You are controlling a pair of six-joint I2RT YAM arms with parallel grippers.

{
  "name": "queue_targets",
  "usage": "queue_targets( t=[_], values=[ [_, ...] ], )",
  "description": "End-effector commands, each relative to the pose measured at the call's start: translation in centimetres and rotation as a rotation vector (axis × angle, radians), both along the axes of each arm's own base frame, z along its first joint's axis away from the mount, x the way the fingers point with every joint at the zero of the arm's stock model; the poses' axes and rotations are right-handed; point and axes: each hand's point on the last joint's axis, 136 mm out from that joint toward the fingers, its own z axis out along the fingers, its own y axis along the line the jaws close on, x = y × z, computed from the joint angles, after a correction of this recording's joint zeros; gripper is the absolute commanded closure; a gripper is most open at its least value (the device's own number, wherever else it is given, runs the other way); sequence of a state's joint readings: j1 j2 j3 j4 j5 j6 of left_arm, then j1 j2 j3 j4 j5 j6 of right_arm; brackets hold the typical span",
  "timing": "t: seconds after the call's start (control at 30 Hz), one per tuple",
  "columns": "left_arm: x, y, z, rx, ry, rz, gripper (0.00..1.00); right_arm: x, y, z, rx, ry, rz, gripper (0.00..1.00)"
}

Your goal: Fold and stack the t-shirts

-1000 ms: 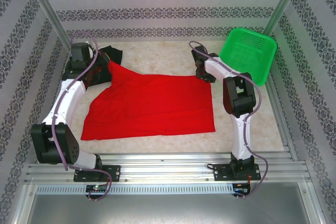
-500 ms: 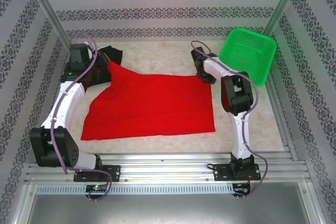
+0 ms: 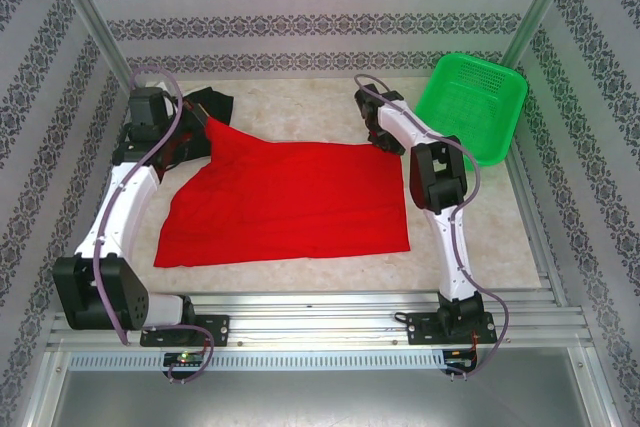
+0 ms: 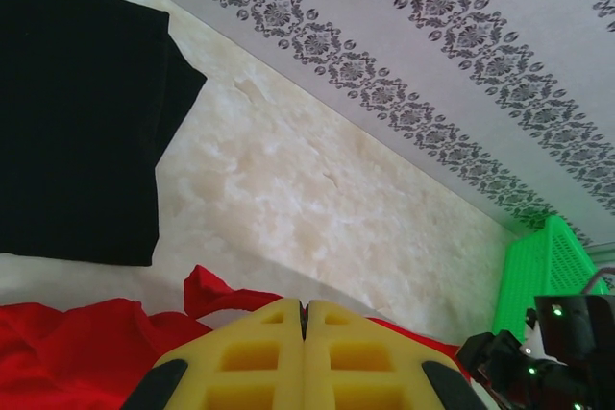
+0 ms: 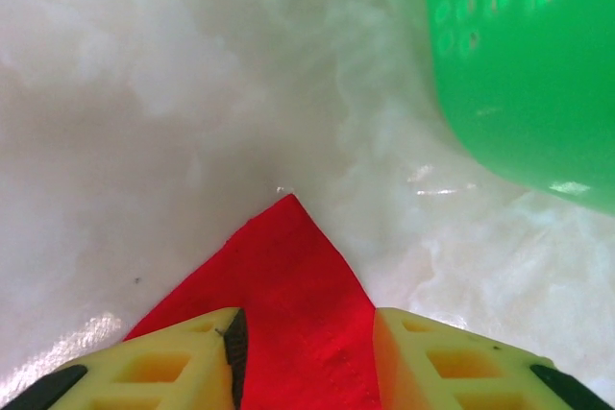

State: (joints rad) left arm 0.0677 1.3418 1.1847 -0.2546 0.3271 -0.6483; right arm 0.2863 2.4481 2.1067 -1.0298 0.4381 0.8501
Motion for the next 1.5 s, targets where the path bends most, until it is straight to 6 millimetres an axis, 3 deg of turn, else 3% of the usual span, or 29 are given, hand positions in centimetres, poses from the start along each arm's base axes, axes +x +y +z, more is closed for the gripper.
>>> queue_targets(
  t=[0.0,0.07,0.23,0.57,0.7,0.8,0.97,1.1,1.2,1.27,1.37,1.47],
  values=[
    [-0.8,-0.4,2.0,-0.025,-0.063,-0.008,1.0,-1.6,-0.4,-0.2,-0.079,0.105,0.052,0.64],
    [-1.3,-0.3,2.0,-0.022,-0.067,-0.002,1.0,-1.6,-0.2,-0.3,-0.096,0.123,0.071,0.7],
    [-2.3,-0.3,2.4,-0.028,-0.087,0.004,1.0,-1.7,0.5,-0.3,-0.14,0.192,0.123,0.72],
    [-3.6,0.0,3.2,0.003,-0.102,0.012,1.0,-2.4,-0.3,-0.2,-0.104,0.187,0.1,0.99],
    [-3.9,-0.1,3.3,0.01,-0.1,0.002,1.0,-2.5,-0.5,1.2,-0.057,0.088,0.096,1.0],
    [-4.4,0.2,2.7,0.02,-0.085,0.017,1.0,-3.9,-0.7,1.4,-0.013,0.046,0.05,1.0],
    [-5.3,0.6,1.6,0.017,-0.049,0.032,1.0,-5.6,-0.9,1.5,0.001,0.019,0.024,0.79],
    [-4.9,0.4,1.1,0.007,-0.047,0.018,1.0,-5.0,-0.6,4.0,0.037,-0.107,0.07,0.6],
    [-4.4,0.1,1.3,0.008,-0.067,0.0,1.0,-5.0,0.3,6.4,0.067,-0.159,0.143,0.59],
    [-4.2,0.2,1.1,0.013,-0.07,0.004,1.0,-6.4,0.7,7.3,0.082,-0.159,0.175,0.59],
    [-3.7,0.2,0.6,0.003,-0.072,0.004,1.0,-9.2,1.4,6.1,0.18,-0.138,0.184,0.58],
    [-3.1,0.0,0.2,-0.011,-0.075,0.002,1.0,-12.3,2.0,3.3,0.26,-0.1,0.14,0.55]
  ],
)
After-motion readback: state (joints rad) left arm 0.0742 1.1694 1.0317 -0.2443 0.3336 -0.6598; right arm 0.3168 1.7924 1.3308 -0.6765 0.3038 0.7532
